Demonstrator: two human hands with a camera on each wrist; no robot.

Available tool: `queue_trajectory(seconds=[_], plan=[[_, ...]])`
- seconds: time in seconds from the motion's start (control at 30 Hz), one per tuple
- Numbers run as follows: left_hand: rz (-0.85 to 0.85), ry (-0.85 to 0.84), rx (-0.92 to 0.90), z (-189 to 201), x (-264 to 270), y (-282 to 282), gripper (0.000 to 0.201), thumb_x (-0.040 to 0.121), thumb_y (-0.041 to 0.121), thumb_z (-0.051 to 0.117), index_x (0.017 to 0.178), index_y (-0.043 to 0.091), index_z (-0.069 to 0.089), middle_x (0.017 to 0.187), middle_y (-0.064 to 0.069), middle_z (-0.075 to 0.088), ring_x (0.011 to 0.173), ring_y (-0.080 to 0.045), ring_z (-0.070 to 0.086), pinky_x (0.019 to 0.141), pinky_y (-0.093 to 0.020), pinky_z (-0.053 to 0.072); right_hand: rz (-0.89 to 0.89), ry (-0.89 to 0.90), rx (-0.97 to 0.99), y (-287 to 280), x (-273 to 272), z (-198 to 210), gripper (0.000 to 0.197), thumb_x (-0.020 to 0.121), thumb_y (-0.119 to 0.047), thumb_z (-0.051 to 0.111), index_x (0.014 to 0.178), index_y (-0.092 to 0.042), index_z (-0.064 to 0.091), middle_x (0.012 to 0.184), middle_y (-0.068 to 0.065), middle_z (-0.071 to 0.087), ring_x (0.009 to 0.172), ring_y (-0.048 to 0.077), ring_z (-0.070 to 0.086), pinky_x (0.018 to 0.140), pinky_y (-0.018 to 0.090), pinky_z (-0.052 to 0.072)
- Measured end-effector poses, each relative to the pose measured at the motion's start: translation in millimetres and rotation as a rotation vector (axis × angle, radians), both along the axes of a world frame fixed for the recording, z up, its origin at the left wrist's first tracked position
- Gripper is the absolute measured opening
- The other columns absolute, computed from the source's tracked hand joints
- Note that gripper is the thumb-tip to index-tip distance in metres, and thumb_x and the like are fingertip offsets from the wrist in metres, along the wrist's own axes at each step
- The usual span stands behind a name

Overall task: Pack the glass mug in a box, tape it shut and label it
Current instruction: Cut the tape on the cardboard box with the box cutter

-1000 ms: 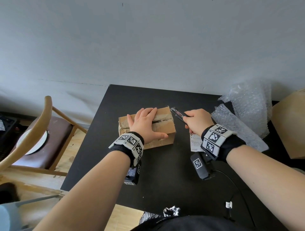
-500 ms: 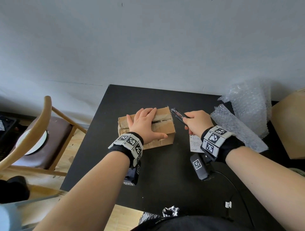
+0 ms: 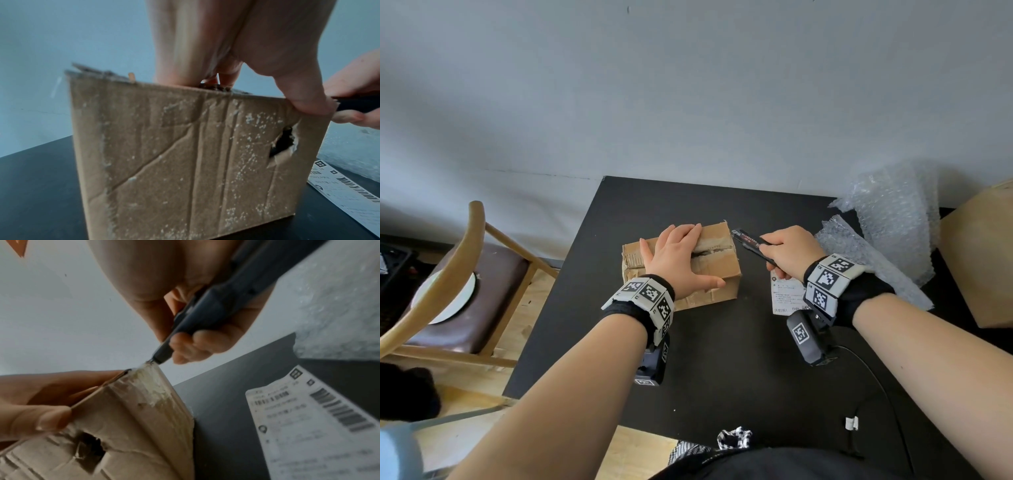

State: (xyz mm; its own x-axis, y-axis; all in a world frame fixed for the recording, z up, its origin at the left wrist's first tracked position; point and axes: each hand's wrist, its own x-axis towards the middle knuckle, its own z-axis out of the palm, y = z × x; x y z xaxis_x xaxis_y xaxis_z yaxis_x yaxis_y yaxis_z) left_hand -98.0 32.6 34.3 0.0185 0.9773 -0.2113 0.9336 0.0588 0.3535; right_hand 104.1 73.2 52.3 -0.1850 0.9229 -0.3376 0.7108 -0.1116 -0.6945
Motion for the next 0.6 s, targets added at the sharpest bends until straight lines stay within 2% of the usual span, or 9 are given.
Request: queue_trajectory(seconds=[0.07, 0.13, 0.27, 0.3, 0.4, 0.47, 0.6], plan=[[-0.005, -0.002, -0.010, 1, -1, 1, 0.106, 0.065, 0.067, 0.068, 0.149, 0.032, 0.014, 0.152, 0.013, 0.020, 0.145, -0.018, 0.005, 0.111, -0.062, -0.009, 0.068, -0.067, 0.011, -1, 3, 2, 0.024, 0.092, -0.015, 0.047, 0.087, -0.006, 0.068, 0.061, 0.007, 0.059, 0.042, 0.015, 0.048, 0.045, 0.022, 0.041], [-0.013, -0.006, -0.012, 0, -1, 2, 0.106, 0.064, 0.068, 0.068, 0.149, 0.032, 0.014, 0.151, 0.013, 0.020, 0.145, -0.018, 0.004, 0.111, -0.062, -0.009, 0.113, -0.112, 0.021, 0, 5, 6, 0.024, 0.092, -0.016, 0.046, 0.085, -0.006, 0.067, 0.063, 0.008, 0.060, 0.044, 0.015, 0.049, 0.047, 0.024, 0.042], [-0.019, 0.003, -0.014, 1, -2, 2, 0.107, 0.064, 0.069, 0.068, 0.149, 0.032, 0.015, 0.151, 0.014, 0.020, 0.145, -0.017, 0.005, 0.111, -0.062, -0.009, 0.176, -0.205, 0.066, 7, 3, 15, 0.026, 0.092, -0.019, 0.045, 0.092, -0.011, 0.069, 0.075, 0.009, 0.064, 0.064, 0.022, 0.057, 0.066, 0.039, 0.052], [-0.018, 0.005, -0.013, 1, -2, 2, 0.106, 0.064, 0.069, 0.068, 0.149, 0.032, 0.015, 0.151, 0.014, 0.020, 0.145, -0.017, 0.005, 0.111, -0.062, -0.009, 0.177, -0.211, 0.067, 7, 2, 15, 0.026, 0.092, -0.019, 0.044, 0.092, -0.009, 0.069, 0.075, 0.010, 0.064, 0.061, 0.021, 0.056, 0.065, 0.038, 0.051], [-0.016, 0.011, -0.010, 2, -1, 2, 0.105, 0.064, 0.069, 0.067, 0.149, 0.032, 0.015, 0.150, 0.014, 0.021, 0.145, -0.017, 0.005, 0.111, -0.062, -0.009, 0.154, -0.174, 0.046, 2, 2, 12, 0.026, 0.092, -0.017, 0.045, 0.086, -0.005, 0.068, 0.066, 0.010, 0.061, 0.046, 0.015, 0.049, 0.054, 0.029, 0.047], [-0.015, 0.018, -0.018, 3, 0, 2, 0.106, 0.065, 0.069, 0.067, 0.149, 0.032, 0.015, 0.151, 0.014, 0.020, 0.145, -0.017, 0.005, 0.111, -0.062, -0.010, 0.164, -0.178, 0.036, -1, 4, 11, 0.026, 0.092, -0.016, 0.045, 0.085, -0.004, 0.067, 0.064, 0.009, 0.059, 0.044, 0.014, 0.048, 0.051, 0.026, 0.045], [-0.033, 0.032, -0.037, 6, 0, 2, 0.108, 0.065, 0.069, 0.067, 0.149, 0.031, 0.013, 0.152, 0.015, 0.018, 0.145, -0.017, 0.003, 0.111, -0.062, -0.009, 0.185, -0.207, 0.040, -2, 9, 13, 0.028, 0.093, -0.018, 0.045, 0.089, -0.002, 0.067, 0.063, 0.007, 0.057, 0.046, 0.015, 0.049, 0.051, 0.026, 0.043]])
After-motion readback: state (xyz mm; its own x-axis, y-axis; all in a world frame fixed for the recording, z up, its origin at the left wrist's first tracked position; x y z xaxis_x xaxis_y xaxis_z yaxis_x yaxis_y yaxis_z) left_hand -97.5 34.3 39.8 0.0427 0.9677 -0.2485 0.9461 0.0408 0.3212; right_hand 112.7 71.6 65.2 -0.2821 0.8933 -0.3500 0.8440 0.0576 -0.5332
